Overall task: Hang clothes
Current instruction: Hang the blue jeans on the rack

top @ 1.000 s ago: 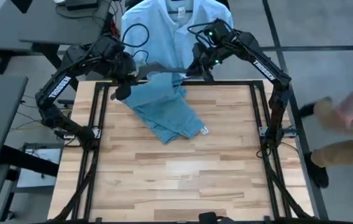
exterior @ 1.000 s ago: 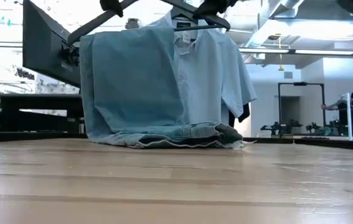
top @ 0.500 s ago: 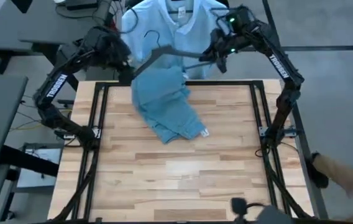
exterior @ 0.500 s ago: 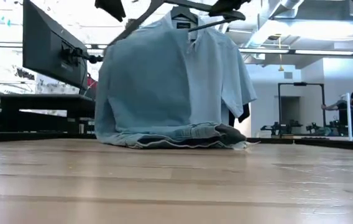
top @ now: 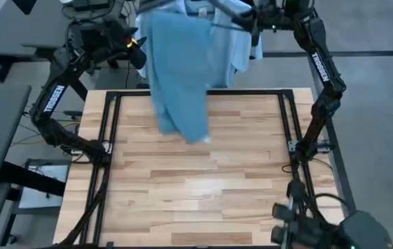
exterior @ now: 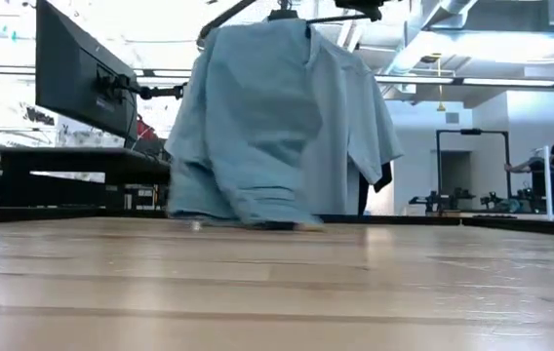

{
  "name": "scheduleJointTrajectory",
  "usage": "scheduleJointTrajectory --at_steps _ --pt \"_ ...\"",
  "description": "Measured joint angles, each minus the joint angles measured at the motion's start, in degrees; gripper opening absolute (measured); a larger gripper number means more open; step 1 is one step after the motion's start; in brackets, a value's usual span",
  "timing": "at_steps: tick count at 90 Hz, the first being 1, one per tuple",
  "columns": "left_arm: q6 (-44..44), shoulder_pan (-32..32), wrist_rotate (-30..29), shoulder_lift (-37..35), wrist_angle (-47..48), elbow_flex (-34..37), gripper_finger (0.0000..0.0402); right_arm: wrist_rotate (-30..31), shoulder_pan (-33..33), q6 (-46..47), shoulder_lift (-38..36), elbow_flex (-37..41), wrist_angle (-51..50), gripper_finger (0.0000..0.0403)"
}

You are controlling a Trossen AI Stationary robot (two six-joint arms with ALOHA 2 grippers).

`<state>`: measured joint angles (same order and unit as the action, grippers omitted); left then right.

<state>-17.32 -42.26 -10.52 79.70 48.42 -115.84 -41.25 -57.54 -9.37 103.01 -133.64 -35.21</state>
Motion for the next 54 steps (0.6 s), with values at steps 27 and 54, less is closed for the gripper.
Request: scheduleJointTrajectory --at_steps 27,54 --pt "0.9 0.0 0.0 0.0 0.7 0.4 0.0178 1.0 -2.4 0.5 4.0 0.0 1.6 0.0029" --pt "0.9 0.0 0.0 0.0 0.8 0.4 0.0178 1.9 -4.6 0.5 6.8 0.0 4.0 0.0029"
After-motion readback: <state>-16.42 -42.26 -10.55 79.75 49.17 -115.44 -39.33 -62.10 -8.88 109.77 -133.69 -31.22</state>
